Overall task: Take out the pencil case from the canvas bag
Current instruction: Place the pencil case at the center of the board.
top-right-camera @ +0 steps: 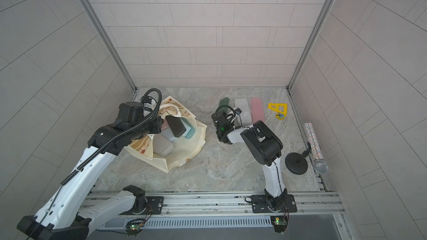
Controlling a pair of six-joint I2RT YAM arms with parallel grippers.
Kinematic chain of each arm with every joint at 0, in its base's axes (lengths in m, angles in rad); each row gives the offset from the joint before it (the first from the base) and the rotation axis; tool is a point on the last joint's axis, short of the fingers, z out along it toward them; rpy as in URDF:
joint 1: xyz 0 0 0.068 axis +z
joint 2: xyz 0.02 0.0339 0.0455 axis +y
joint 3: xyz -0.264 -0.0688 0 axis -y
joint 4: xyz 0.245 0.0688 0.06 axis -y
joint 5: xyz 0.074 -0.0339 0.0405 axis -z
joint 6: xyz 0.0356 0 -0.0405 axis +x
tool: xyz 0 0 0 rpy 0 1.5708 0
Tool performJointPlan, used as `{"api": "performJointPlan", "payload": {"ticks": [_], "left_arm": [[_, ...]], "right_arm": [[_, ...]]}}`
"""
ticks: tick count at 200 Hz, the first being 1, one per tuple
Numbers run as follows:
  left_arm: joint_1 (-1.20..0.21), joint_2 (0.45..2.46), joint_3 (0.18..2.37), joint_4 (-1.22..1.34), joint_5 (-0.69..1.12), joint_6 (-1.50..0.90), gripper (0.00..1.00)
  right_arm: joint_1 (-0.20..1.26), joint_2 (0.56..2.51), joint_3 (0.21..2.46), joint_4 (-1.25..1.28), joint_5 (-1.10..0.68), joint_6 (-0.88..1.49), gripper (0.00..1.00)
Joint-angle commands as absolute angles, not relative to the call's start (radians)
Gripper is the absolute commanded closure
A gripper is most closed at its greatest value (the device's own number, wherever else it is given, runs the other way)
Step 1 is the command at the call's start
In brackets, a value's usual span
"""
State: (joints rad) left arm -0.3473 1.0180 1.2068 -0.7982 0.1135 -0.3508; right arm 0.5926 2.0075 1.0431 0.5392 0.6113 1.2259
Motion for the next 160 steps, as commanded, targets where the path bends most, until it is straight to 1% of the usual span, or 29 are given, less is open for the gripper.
{"api": "performJointPlan", "payload": {"ticks": [1,37,75,96,111,134,160], "left_arm": [[-0.344,0.996,1.224,-0.754,0.128,-0.373,1.0],[-0.344,0.99,1.221,-0.757,0.123,-0.374,1.0],[-0.344,0.991,1.224,-0.753,0.115,-0.374,1.0],[-0.343,0.996,1.234,-0.746,0.108,-0.368,1.0],[-0.342,0.999,1.246,-0.737,0.106,-0.357,1.0],[-0.344,1.014,1.257,-0.716,0.144,-0.335,1.0],[-0.344,1.043,1.259,-0.687,0.184,-0.324,1.0]], "right_arm": [[0.603,1.993,1.027,0.547,0.637,1.243,0.42],[0.61,1.963,0.984,0.556,0.642,1.236,0.34],[0.612,1.856,0.919,0.533,0.654,1.116,0.34],[0.619,1.798,0.932,0.473,0.571,0.983,0.37],[0.638,1.754,0.937,0.414,0.495,0.884,0.38],[0.675,1.632,0.86,0.373,0.394,0.767,0.38],[0.718,1.447,0.755,0.27,0.309,0.697,0.39]]}}
